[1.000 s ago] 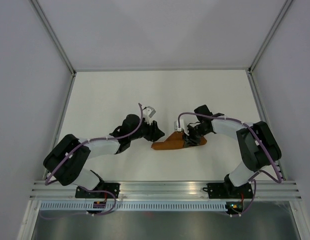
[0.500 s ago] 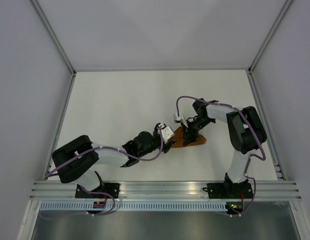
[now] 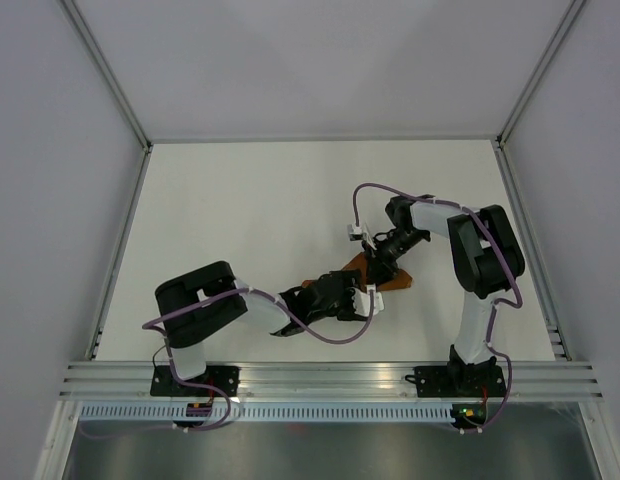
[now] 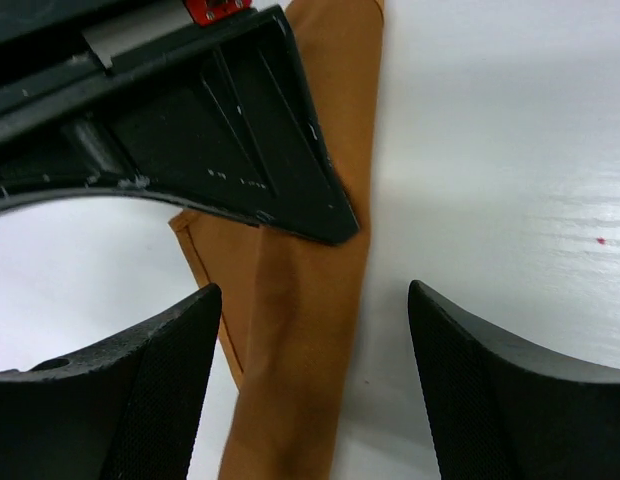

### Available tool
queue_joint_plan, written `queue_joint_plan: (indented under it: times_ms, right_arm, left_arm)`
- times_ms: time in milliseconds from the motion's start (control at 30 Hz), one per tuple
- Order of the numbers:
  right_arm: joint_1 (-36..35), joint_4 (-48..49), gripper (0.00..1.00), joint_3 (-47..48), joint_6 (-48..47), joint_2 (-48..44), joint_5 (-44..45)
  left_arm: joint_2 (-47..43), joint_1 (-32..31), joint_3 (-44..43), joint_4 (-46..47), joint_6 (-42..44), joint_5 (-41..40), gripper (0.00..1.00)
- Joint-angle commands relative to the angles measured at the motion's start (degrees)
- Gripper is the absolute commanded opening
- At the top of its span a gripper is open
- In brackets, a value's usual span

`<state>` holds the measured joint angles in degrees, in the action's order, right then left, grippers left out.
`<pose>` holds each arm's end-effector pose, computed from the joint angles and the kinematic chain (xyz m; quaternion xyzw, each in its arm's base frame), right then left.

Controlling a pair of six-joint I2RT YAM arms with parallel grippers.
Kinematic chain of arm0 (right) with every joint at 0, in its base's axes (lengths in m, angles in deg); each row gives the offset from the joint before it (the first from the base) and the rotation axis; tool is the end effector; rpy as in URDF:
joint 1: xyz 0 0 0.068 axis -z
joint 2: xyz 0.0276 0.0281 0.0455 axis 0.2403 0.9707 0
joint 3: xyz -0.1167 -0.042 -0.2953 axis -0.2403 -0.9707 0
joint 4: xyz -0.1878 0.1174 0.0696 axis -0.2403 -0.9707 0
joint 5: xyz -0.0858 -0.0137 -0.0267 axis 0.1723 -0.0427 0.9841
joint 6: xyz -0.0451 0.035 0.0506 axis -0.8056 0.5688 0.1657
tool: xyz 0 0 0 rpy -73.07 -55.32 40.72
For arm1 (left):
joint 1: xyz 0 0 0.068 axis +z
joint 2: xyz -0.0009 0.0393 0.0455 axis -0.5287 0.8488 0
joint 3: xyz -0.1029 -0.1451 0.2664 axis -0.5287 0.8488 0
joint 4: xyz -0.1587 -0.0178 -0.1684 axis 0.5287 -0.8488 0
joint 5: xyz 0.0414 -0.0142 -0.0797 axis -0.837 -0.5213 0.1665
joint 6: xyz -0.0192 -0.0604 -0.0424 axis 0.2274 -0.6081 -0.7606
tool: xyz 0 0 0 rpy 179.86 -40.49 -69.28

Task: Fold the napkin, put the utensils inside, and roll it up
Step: Roll the napkin at the center of the board.

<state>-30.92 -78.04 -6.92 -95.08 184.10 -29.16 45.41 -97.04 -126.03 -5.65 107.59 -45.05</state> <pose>0.2902 0.1407 0.1782 -0.5681 0.7023 0.4156 0.1058 0.1583 -0.3267 0.1901 0.6144 0.5743 -0.1135 0.5289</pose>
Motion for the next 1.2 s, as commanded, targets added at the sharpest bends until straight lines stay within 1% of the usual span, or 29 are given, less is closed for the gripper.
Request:
queue_joint_plan:
  times_ms: [0,100,167,267,400,467,500,567,600,667,700,767,800,867,900,967,1100,1167]
  right_arm:
    - [-0.3,-0.5,0.26,-0.8,-2.8,4.6,6.7]
    - [-0.2,-1.4,0.26,-0.2,-2.8,5.4,6.7]
    - [-0.3,-1.5,0.25,0.1,-2.8,5.5,6.6]
    - [-0.1,-1.6,0.25,0.3,-2.8,5.8,6.4]
    - [-0.1,-1.9,0.25,0.7,-2.8,6.1,6.4]
    - [-0.1,-1.9,0.25,0.8,-2.8,6.3,6.4]
    - [-0.1,-2.1,0.25,0.9,-2.7,6.4,6.4]
    - [-0.1,-2.1,0.25,1.0,-2.7,6.4,6.5]
    - [-0.1,-1.9,0.25,1.0,-2.6,6.3,6.5]
    - [-0.1,-1.9,0.25,1.0,-2.5,6.1,6.3]
    - [0.0,-1.7,0.27,0.9,-2.2,6.0,6.3]
    - [-0.1,-0.7,0.30,0.7,-1.6,5.0,6.3]
    - [0.0,-0.4,0.34,0.3,-1.2,4.6,6.3]
    - [0.1,0.6,0.39,0.0,-0.6,2.8,6.4]
    - [0.1,1.1,0.44,-0.5,0.1,2.0,6.2]
    - [0.3,2.4,0.47,-1.0,0.9,-0.3,6.1]
    - [0.9,2.6,0.59,-1.0,1.8,-3.4,4.5]
    - [1.7,2.9,0.62,-0.8,3.0,-4.7,3.9]
  left_arm:
    - [1.7,-0.2,-3.5,-3.4,6.5,-0.7,0.80]
    - [3.5,-0.4,-5.8,-8.0,7.2,-1.6,0.80]
    - [4.1,-0.4,-6.3,-9.2,7.7,-1.8,0.78]
    - [4.8,-0.3,-6.9,-12.5,7.4,-1.7,0.71]
    - [5.1,-0.3,-6.8,-15.4,5.2,-1.3,0.51]
    - [5.2,-0.3,-6.4,-16.4,4.5,-1.3,0.48]
    - [5.5,-0.3,-6.4,-16.9,3.7,-1.2,0.42]
    - [5.6,-0.2,-6.7,-18.3,3.0,-1.0,0.37]
    - [5.7,-0.2,-6.8,-18.9,2.3,-0.7,0.32]
    - [6.1,-0.2,-7.5,-20.9,1.4,-0.2,0.27]
    - [6.2,0.0,-7.8,-21.8,0.3,0.8,0.22]
    - [6.4,0.2,-9.2,-24.6,-0.9,2.1,0.17]
    - [6.4,0.4,-9.7,-25.7,-2.2,3.8,0.13]
    - [6.3,0.8,-11.0,-28.0,-4.2,5.2,0.10]
    - [6.3,1.0,-11.2,-28.6,-4.8,7.5,0.08]
    - [5.8,1.4,-11.9,-29.5,-6.9,9.5,0.07]
    - [5.7,3.4,-14.0,-33.3,-10.0,15.3,0.06]
    - [5.8,3.8,-14.6,-34.1,-11.1,16.8,0.04]
